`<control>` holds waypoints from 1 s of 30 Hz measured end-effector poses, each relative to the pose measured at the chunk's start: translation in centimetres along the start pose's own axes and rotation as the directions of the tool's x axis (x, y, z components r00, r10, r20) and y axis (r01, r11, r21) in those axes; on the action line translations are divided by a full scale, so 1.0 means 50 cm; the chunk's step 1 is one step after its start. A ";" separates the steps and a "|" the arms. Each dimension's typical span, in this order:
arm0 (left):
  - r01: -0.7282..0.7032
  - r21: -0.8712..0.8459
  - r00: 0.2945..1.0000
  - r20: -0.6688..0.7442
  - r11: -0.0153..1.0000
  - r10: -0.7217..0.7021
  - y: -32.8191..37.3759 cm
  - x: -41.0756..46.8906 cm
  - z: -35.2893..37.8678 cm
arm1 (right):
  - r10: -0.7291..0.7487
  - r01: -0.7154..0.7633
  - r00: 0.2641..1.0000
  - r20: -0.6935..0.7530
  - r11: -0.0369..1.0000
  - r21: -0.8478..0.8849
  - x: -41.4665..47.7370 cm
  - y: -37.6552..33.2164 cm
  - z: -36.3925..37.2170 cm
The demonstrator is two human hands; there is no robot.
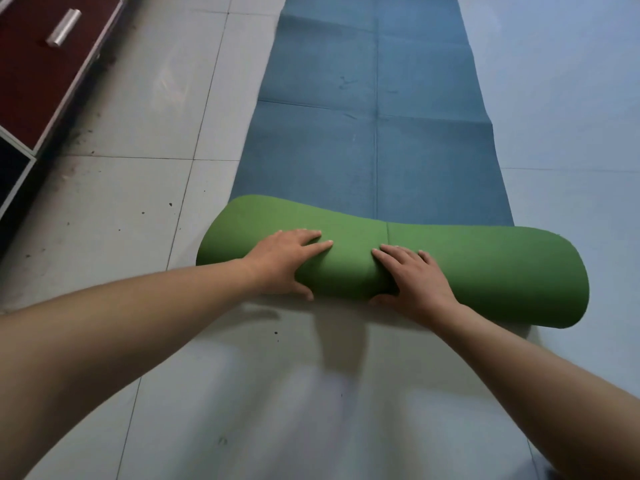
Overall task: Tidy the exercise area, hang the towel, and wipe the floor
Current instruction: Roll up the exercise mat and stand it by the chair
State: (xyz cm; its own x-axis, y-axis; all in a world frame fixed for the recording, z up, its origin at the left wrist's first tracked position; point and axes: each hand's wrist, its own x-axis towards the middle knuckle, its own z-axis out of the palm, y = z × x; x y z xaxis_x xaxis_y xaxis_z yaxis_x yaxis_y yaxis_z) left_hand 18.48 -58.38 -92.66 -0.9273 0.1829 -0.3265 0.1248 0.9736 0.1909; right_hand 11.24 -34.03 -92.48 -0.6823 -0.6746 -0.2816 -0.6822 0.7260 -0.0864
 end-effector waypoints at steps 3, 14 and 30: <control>-0.007 0.000 0.999 0.041 1.000 0.007 0.001 0.000 0.010 | -0.001 0.001 1.000 0.008 0.999 0.032 -0.005 -0.006 0.011; -0.045 -0.002 0.998 0.041 0.999 0.045 0.018 -0.033 -0.017 | -0.028 0.033 0.996 -0.079 0.997 0.063 -0.038 -0.024 -0.011; -0.065 0.033 0.992 0.114 0.997 0.061 0.046 -0.211 -0.065 | -0.145 0.146 0.989 -0.018 0.986 0.080 -0.142 -0.115 -0.077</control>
State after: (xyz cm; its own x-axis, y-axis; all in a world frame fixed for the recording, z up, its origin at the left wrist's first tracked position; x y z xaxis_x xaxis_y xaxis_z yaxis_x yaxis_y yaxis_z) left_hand 27.39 -58.51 -85.78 -0.8717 0.2560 -0.4179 0.1963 0.9637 0.1809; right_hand 18.99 -33.92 -86.30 -0.5805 -0.7753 -0.2488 -0.7514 0.6278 -0.2032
